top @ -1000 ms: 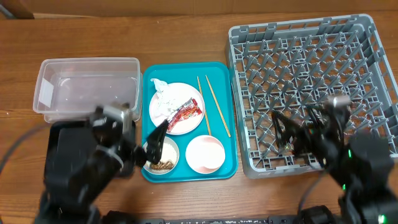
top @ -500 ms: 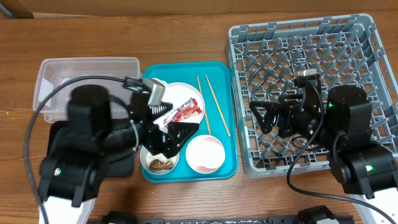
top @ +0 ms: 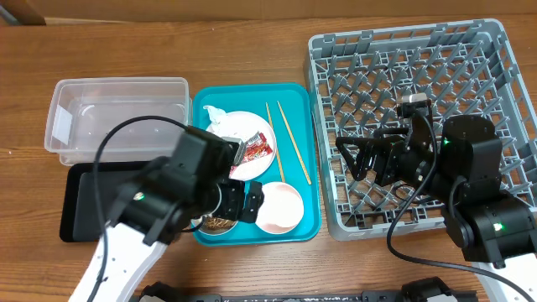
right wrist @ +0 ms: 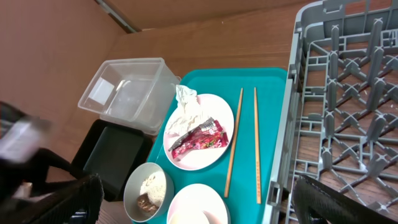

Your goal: Sort waste into correct bins and load items into the dishwasher

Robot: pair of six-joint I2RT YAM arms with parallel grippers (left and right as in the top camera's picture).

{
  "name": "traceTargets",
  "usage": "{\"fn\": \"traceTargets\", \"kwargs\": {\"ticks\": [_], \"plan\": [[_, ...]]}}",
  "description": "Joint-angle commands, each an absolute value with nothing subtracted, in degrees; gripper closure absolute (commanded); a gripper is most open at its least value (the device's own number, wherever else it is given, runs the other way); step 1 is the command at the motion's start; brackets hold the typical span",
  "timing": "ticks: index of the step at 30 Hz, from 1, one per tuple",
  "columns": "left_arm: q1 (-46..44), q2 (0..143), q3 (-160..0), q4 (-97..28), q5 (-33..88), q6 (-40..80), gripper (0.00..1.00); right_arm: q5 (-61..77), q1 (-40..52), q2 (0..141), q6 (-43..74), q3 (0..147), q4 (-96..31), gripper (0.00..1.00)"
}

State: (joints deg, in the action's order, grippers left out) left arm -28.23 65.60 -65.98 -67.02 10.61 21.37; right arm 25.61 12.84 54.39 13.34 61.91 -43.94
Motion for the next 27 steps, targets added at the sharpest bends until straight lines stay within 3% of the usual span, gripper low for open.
{"fn": "traceTargets", "kwargs": {"ticks": [1,2,5,10,13,14,16,19,27], "plan": [[-29.3,68.3,-63.4,-64.1,6.1,28.8,0.11,26.2,13.1,54.2,13.6,63.6,-43.8,0.00],[-29.7,68.9,-63.3,-62.7,7.6,28.8,0.18,26.2,13.1,54.2,13.6,63.6,-43.8,0.00],[-32.8,71.6,-63.1,-58.3,9.0,28.6,0.21,26.2,13.1,54.2,13.6,63.6,-43.7,0.00],[-40.1,79.9,-63.0,-54.4,0.6,28.3,0.22,26.2,13.1,54.2,13.6,63.6,-43.7,0.00],[-42.6,86.1,-63.0,-51.9,0.4,28.3,0.29,26.2,13.1,54.7,13.6,63.6,-43.7,0.00],[-43.1,88.8,-63.0,-51.7,1.1,28.3,0.41,26.2,13.1,55.2,13.6,63.6,-43.8,0.00],[-43.1,91.2,-63.0,-51.6,1.8,28.3,0.48,26.2,13.1,55.7,13.6,63.6,-44.0,0.00],[-42.7,93.3,-63.0,-51.8,4.8,28.3,0.96,26.2,13.1,56.6,13.6,63.6,-44.4,0.00],[-38.1,87.4,-71.4,-59.3,7.6,28.2,0.96,26.2,13.1,57.0,13.6,63.6,-45.5,0.00]]}}
